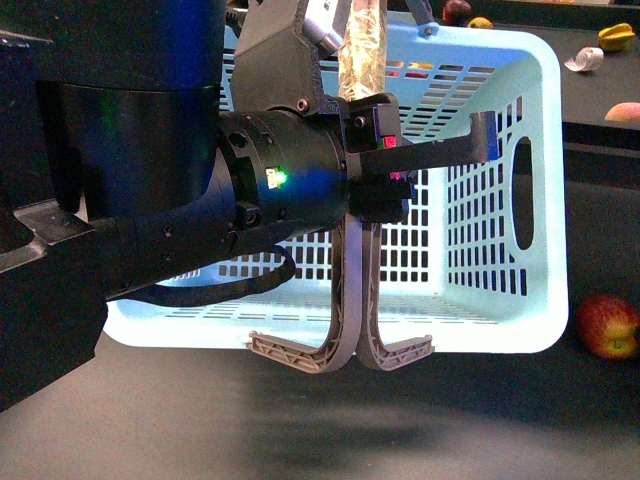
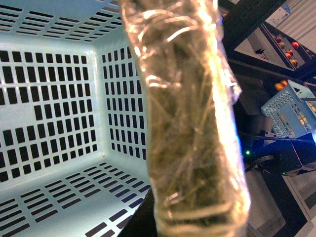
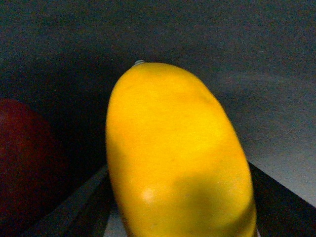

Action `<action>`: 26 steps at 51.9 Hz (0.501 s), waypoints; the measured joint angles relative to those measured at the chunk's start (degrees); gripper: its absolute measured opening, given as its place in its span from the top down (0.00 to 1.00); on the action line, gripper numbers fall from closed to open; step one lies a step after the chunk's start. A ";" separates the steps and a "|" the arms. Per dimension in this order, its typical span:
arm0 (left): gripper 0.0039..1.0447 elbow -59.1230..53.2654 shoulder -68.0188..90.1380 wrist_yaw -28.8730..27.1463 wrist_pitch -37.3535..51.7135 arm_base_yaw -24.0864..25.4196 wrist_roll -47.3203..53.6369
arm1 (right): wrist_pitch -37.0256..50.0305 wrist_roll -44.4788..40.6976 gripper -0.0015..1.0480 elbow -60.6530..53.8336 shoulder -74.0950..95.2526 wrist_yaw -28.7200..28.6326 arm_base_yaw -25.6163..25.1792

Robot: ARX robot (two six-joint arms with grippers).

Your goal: Pick mango with right arm and hold basket with left

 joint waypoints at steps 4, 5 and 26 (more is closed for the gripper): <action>0.96 0.00 0.00 0.00 0.00 0.00 0.00 | 0.04 0.02 0.37 -0.04 0.02 -0.17 0.00; 0.96 0.00 0.00 0.00 0.00 0.00 0.00 | 0.07 0.02 0.39 -0.07 0.02 -0.22 0.00; 0.96 0.00 0.00 0.00 0.00 0.00 0.00 | 2.64 1.97 0.46 -7.98 -6.84 -7.45 -0.15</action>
